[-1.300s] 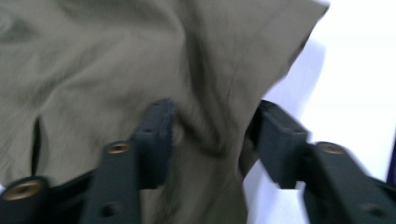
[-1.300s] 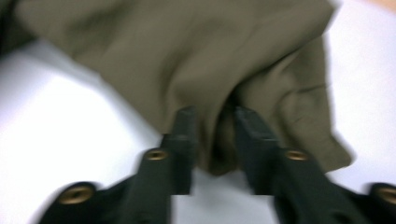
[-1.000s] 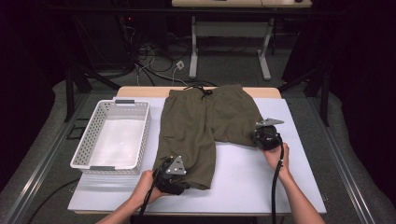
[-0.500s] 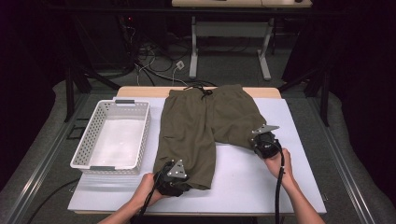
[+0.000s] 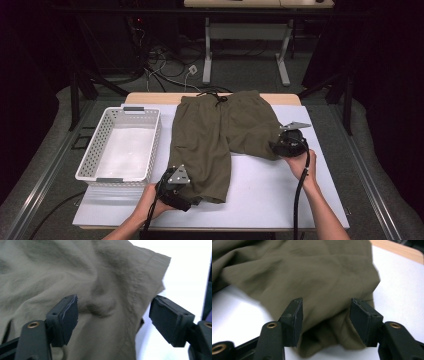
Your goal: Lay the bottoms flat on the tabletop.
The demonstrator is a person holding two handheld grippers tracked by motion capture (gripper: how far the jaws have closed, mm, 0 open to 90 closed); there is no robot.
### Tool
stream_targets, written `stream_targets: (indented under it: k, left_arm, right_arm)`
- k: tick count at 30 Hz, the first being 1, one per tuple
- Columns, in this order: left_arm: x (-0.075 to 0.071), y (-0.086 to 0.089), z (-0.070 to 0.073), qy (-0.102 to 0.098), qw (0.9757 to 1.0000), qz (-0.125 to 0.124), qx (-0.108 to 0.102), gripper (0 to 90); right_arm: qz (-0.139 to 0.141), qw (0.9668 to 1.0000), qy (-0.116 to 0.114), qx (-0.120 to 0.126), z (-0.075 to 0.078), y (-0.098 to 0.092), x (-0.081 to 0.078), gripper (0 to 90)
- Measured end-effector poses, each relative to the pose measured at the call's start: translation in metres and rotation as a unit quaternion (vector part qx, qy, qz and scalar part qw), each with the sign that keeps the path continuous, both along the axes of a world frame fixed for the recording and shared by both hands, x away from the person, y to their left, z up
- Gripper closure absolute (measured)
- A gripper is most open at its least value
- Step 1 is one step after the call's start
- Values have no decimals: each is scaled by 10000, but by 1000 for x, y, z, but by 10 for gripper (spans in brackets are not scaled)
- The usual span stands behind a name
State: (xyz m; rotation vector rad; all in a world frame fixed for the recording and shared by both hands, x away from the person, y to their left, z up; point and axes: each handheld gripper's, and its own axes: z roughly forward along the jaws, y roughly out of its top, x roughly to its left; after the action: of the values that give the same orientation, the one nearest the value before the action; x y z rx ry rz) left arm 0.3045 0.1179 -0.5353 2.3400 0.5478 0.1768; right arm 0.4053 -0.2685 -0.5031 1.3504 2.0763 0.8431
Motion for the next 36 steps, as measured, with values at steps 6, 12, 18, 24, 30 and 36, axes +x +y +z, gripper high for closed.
stream_targets:
  k: [6, 12, 18, 24, 30, 36]
  left_arm:
    - [2, 0, -3, -7, 10000, 50, 34, 157]
    - [1, 3, 0, -56, 9999, 105, -79, 138]
    - [1, 4, -1, -66, 9999, 142, -52, 135]
    - [2, 6, -2, -43, 9998, 188, 2, 126]
    - [4, 8, -3, -18, 9996, 262, 34, 121]
    - [4, 8, -3, -33, 9997, 233, 39, 117]
  right_arm:
    - [-54, 9998, 168, -25, -19, 3, 11, 797]
    - [35, 9998, 109, -145, -16, 8, 3, 896]
    - [194, 9996, -76, -194, -2, 12, -17, 896]
    - [228, 9996, 12, -143, 4, 12, -35, 894]
    - [139, 9973, 642, -341, -24, 7, -26, 886]
    - [171, 9959, 809, -359, -25, 2, -21, 729]
